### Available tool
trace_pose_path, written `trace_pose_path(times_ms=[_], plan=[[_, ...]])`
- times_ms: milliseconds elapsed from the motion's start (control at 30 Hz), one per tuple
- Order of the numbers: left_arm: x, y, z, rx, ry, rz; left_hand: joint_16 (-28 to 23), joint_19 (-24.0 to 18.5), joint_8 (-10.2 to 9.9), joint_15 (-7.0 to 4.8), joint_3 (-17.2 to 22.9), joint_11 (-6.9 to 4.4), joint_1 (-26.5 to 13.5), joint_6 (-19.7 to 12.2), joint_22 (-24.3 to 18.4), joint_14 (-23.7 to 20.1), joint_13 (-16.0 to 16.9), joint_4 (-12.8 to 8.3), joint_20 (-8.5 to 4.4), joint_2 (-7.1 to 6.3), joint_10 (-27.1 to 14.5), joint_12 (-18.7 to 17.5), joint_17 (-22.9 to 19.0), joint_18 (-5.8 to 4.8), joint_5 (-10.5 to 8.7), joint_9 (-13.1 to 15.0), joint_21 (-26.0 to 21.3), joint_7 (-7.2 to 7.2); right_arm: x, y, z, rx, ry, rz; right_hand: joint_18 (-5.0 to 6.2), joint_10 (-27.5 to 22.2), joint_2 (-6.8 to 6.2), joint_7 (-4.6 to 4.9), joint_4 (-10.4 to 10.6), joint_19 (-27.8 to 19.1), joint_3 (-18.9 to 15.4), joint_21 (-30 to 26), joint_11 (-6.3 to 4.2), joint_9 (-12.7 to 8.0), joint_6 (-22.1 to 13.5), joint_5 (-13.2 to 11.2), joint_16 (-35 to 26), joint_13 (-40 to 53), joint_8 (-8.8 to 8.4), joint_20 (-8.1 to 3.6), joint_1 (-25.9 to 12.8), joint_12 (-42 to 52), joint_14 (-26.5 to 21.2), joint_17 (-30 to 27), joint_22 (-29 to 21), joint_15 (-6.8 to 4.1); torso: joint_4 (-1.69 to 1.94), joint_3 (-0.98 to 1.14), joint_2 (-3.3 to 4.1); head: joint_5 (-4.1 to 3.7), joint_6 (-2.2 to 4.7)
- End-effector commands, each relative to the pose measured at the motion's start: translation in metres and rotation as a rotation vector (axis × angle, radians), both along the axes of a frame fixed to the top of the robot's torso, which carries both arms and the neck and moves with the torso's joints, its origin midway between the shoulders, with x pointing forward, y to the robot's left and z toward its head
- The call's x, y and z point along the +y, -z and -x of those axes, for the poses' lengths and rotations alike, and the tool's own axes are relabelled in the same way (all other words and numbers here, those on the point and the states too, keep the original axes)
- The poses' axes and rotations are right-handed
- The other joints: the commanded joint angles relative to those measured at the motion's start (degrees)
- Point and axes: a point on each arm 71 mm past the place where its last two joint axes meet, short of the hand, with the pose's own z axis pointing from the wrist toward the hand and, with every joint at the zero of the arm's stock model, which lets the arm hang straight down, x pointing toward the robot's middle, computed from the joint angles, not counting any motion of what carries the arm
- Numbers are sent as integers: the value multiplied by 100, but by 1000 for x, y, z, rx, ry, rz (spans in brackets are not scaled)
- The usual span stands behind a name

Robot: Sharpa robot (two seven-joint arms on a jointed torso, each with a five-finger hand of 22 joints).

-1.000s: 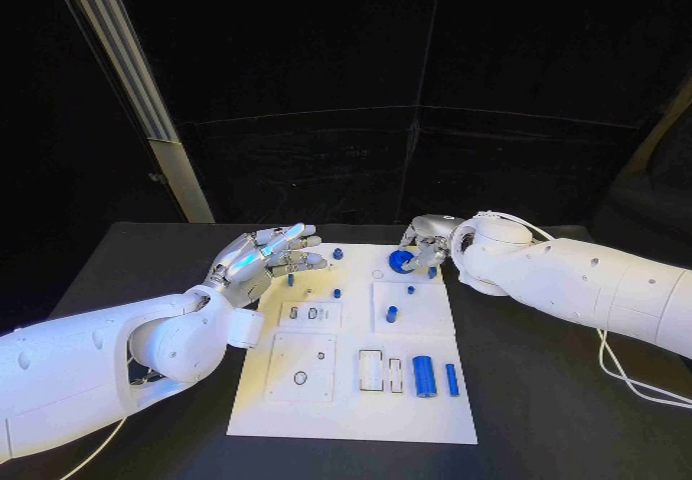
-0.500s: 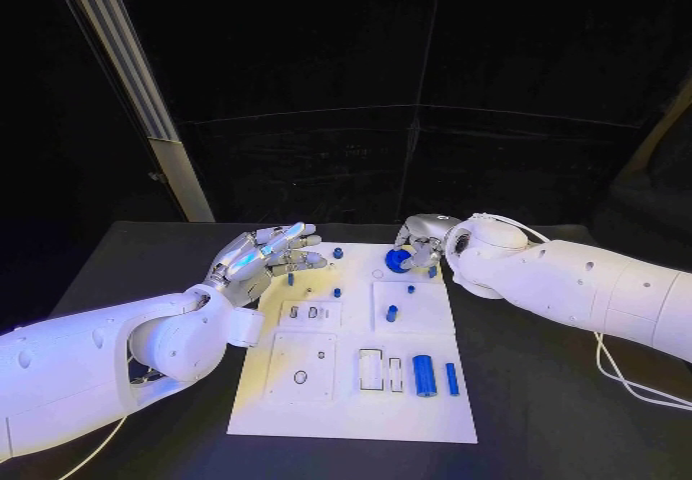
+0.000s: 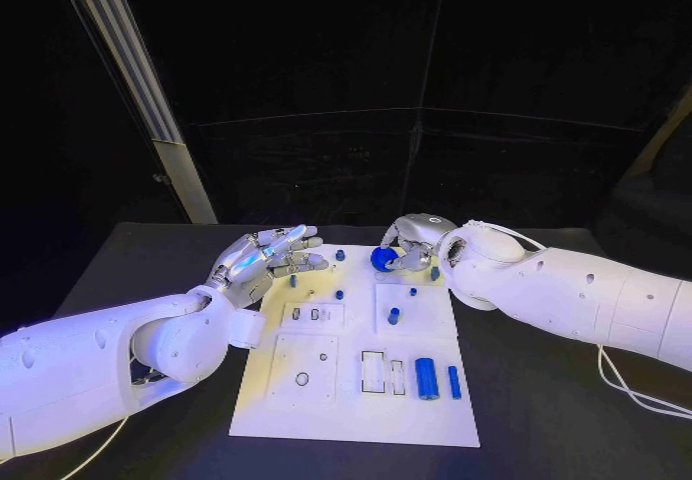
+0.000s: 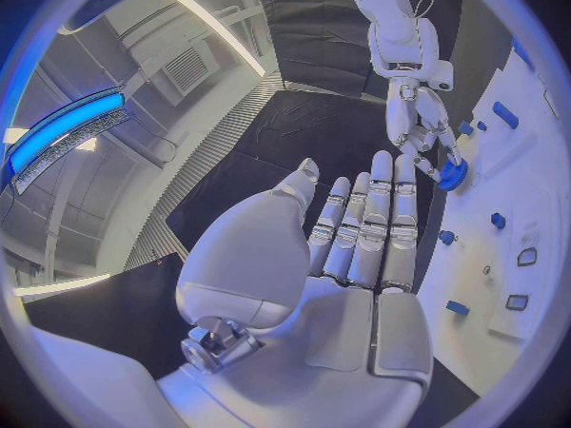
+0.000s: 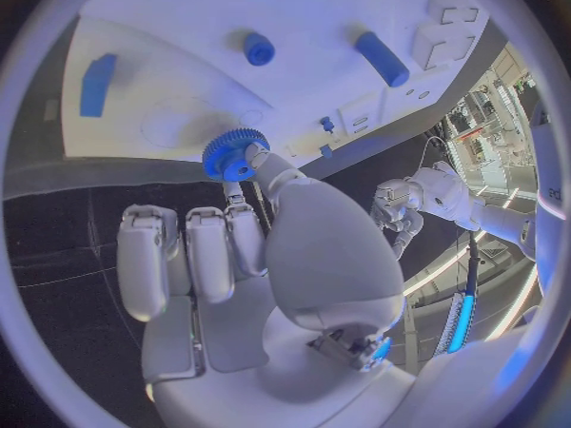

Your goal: Assemble the parts on the task board

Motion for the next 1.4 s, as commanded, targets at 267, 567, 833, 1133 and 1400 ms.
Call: trace_pose_path(times_ms=[267, 567, 833, 1133, 1400], plan=[[-2, -2, 0, -10, 17, 6, -35, 21, -39, 23, 8, 9, 12, -34, -6, 23, 1, -35, 18, 33, 19, -37, 7, 72, 19, -4, -38, 176, 41, -10, 9, -96, -65, -50, -94, -5, -45, -65, 36, 118, 59, 31, 2, -12, 222, 5, 32, 142, 34, -22, -121, -64, 277, -5, 705, -19, 10, -8, 3, 42, 22], [-2, -2, 0, -11, 17, 6, -35, 21, -39, 23, 8, 9, 12, -34, -6, 23, 1, -35, 18, 33, 19, -37, 7, 72, 19, -4, -38, 176, 63, 6, 7, -42, -83, -22, -95, -1, -54, -60, 46, 120, 72, 32, 7, -20, 210, -8, 32, 149, 19, -20, -149, -62, 277, -5, 709, -16, -1, -6, 8, 46, 26], [0, -2, 0, -12, 11, 3, -35, 21, -39, 23, 8, 9, 12, -34, -6, 23, 1, -35, 18, 33, 19, -37, 7, 72, 19, -4, -38, 176, 75, 20, 5, -21, -79, -4, -94, -3, -69, -52, 51, 118, 86, 30, 13, -31, 189, -21, 32, 148, -3, -16, -177, -64, 276, -6, 705, -11, 3, 5, 10, 47, -3], [2, -2, 0, -11, 8, 1, -35, 21, -39, 23, 8, 9, 12, -34, -6, 23, 1, -35, 18, 33, 19, -37, 7, 72, 19, -4, -38, 176, 83, 19, 5, -67, -73, -24, -93, -13, -110, -36, 48, 116, 102, 29, 27, -51, 139, -24, 32, 140, -46, -8, -214, -74, 276, -5, 702, -1, -5, 3, 9, 83, -5], [2, -1, -2, -11, 6, -1, -41, 22, -39, 22, 17, 8, 14, -30, -8, 25, 2, -48, 18, 32, 25, -39, 12, 73, 18, -3, -39, 175, 89, 18, 7, -79, -93, -35, -94, -7, -116, -32, 49, 117, 105, 30, 30, -55, 131, -28, 33, 148, -54, -6, -222, -70, 276, -4, 705, 2, -9, 5, 4, 85, -18]])
